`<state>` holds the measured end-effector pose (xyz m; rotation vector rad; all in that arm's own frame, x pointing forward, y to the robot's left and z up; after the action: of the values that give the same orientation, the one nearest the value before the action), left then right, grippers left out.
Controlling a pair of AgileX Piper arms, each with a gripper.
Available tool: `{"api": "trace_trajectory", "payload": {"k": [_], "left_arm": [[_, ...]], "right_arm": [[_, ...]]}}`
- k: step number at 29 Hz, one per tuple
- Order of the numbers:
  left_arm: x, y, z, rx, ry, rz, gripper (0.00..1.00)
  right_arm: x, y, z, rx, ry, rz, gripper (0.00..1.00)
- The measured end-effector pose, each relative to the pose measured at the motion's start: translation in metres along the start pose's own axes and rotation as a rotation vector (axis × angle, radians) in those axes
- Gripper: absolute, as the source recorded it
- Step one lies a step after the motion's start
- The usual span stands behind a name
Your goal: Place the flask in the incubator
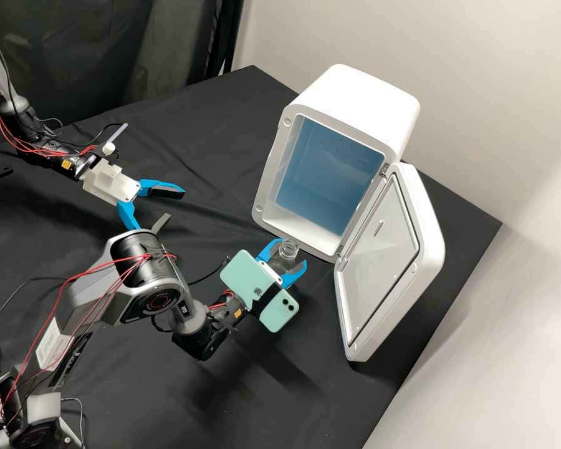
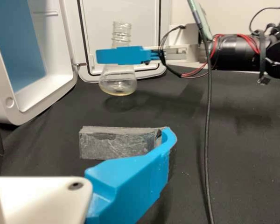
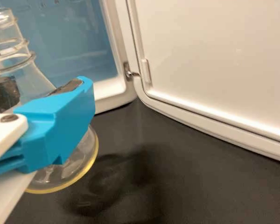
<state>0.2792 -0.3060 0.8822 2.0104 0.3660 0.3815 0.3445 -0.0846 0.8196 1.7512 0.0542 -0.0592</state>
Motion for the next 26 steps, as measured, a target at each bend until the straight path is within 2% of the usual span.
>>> {"api": "trace_trajectory", "payload": {"k": [4,7,10,17,26], "left_arm": [[-0.001,0.0021,0.001,0.001,-0.003,0.007,1.0],[-0.001,0.0029,0.002,0.003,-0.007,0.01,1.0],[-0.001,0.0038,0.004,0.017,-0.025,0.009,1.0],[-0.002,0.0039,0.005,0.02,-0.029,0.008,1.0],[-0.002,0.0036,0.006,0.022,-0.034,0.007,1.0]], "right_arm": [[0.01,-0.001,-0.001,0.001,0.013,0.011,0.0],[0.017,-0.002,-0.001,0.004,0.008,0.015,0.0],[0.022,-0.002,-0.001,0.003,0.01,0.018,0.0],[0.025,-0.001,0.002,0.007,-0.01,0.026,0.0],[0.025,-0.001,0.002,0.007,-0.01,0.026,0.0]]}}
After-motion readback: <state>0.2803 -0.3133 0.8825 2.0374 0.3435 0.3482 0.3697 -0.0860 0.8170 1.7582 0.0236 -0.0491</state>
